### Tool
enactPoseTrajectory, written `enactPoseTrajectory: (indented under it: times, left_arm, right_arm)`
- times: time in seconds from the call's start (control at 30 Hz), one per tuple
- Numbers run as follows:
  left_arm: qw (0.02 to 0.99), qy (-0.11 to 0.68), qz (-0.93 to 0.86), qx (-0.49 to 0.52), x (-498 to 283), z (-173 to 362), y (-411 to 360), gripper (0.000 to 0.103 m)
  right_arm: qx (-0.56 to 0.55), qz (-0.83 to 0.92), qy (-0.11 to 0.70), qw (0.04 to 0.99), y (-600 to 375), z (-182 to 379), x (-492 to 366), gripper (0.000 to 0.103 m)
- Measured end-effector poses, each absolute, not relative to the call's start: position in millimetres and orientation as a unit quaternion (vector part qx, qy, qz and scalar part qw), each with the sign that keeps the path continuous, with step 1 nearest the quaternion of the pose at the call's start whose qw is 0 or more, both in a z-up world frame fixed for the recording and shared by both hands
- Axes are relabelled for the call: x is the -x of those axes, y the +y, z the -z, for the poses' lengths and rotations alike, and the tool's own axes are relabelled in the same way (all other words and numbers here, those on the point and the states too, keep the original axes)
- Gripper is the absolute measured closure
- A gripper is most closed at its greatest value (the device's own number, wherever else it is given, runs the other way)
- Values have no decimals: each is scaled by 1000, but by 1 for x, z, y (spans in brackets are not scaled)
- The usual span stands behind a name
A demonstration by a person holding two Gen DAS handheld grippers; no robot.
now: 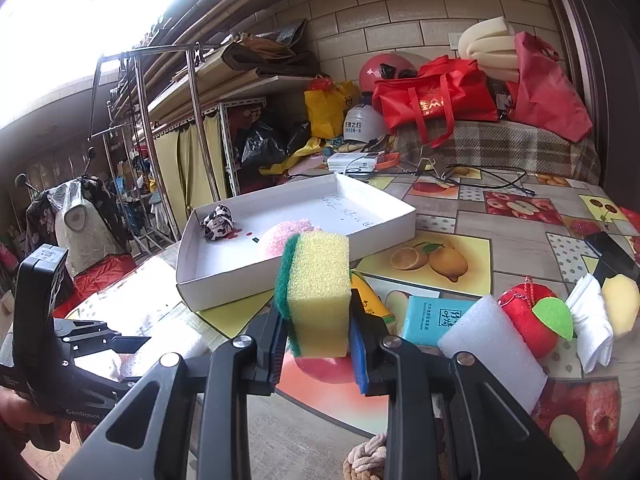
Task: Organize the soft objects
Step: 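Carry foam block and sponge into the white tray and release both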
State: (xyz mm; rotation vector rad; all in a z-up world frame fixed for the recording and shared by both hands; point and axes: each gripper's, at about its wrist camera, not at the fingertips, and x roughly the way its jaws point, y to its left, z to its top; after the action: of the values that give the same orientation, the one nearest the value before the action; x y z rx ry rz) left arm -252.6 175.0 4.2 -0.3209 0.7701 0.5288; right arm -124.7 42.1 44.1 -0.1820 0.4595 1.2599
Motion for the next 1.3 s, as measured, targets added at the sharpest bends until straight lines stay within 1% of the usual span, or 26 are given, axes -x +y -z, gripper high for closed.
enactPoseTrajectory:
  times: [0.07, 0.13, 0.23, 0.33, 0.4, 0.5, 0.6, 0.67, 0.73, 0.83, 0.93, 1.03, 1.07, 1.13, 1.3]
  left_arm:
    - [896, 329, -268, 132, 266, -16, 172, 43]
    - [914, 268, -284, 109, 279, -35, 170, 43]
    - [919, 196, -335, 72, 286, -59, 186, 43]
    - [915, 146, -366, 83, 279, -75, 222, 43]
    - [911, 130, -378, 100, 270, -78, 251, 43]
    - [902, 128, -398, 105, 248, -69, 288, 42]
    - [888, 148, -423, 105, 235, -53, 315, 42]
    - [881, 159, -425, 133, 237, -46, 328, 42]
    - [879, 142, -435, 136, 245, -47, 331, 42]
    - [875, 136, -442, 145, 251, -46, 337, 42]
    - [878, 132, -436, 145, 252, -46, 333, 42]
    - [883, 139, -427, 136, 246, -46, 330, 42]
    - [885, 141, -423, 133, 243, -47, 329, 42]
    - [889, 146, -415, 125, 237, -47, 326, 42]
    - [899, 157, -392, 114, 212, -47, 322, 41]
  right_arm:
    - [85, -585, 210, 779, 42, -44, 126, 76]
    - [83, -586, 204, 780, 45, -45, 128, 76]
    - [86, -591, 199, 777, 57, -45, 132, 76]
    - [98, -594, 184, 777, 75, -44, 142, 76]
    - [107, -600, 169, 775, 86, -45, 152, 76]
    - [120, -609, 161, 768, 105, -45, 163, 76]
    - [122, -615, 161, 762, 123, -45, 168, 77]
    - [123, -622, 165, 756, 135, -44, 170, 77]
    - [125, -631, 172, 746, 151, -43, 173, 77]
    - [143, -646, 183, 727, 180, -40, 180, 77]
    - [169, -652, 217, 706, 208, -32, 182, 77]
    - [182, -643, 281, 688, 227, -18, 167, 77]
    - [184, -634, 296, 690, 229, -15, 161, 78]
    - [197, -612, 286, 711, 228, -14, 154, 77]
    - [140, -553, 297, 766, 210, -18, 119, 77]
